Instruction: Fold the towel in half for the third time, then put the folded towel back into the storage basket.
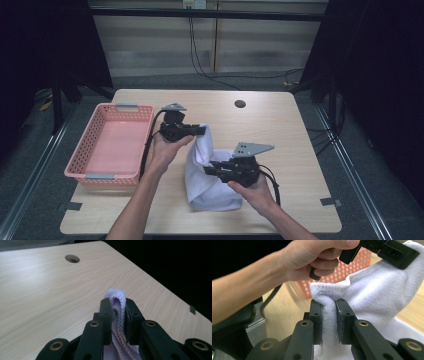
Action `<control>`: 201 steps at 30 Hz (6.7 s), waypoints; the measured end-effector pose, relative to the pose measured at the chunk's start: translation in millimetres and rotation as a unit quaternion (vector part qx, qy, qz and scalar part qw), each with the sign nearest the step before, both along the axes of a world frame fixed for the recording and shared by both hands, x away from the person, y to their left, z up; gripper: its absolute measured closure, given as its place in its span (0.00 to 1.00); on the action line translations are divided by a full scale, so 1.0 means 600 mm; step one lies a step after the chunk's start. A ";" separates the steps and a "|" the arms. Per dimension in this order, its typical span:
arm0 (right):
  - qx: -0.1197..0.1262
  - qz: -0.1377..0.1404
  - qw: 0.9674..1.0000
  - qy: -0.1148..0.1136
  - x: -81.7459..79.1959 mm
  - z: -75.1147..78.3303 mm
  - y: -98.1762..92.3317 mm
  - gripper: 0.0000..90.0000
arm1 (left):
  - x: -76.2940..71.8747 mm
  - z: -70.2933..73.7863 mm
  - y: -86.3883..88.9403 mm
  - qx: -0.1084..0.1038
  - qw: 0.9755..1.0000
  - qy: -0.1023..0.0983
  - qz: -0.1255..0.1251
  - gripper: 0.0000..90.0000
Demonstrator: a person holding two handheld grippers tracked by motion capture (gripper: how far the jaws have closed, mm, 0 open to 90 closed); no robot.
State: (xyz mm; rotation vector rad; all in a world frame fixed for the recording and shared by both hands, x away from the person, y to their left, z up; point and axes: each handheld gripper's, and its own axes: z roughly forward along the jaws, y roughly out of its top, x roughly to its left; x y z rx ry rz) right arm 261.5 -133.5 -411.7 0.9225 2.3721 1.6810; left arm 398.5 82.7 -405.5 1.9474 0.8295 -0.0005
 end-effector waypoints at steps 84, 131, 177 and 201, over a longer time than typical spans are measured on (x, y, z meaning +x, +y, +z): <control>-0.147 -0.064 0.984 0.072 0.166 -0.152 -0.111 0.15 | -0.238 -0.141 0.074 0.121 0.988 0.019 -0.096 0.33; -0.121 -0.039 0.987 0.103 0.162 -0.154 -0.113 0.74 | -0.220 -0.146 0.042 0.138 0.986 0.015 -0.090 0.76; -0.076 -0.059 0.993 0.069 0.197 -0.024 -0.137 0.76 | -0.191 -0.033 0.049 0.006 0.996 -0.031 -0.077 0.82; -0.066 -0.048 0.995 0.054 0.246 0.036 -0.092 0.77 | -0.159 0.021 0.101 -0.007 0.998 -0.048 -0.042 0.82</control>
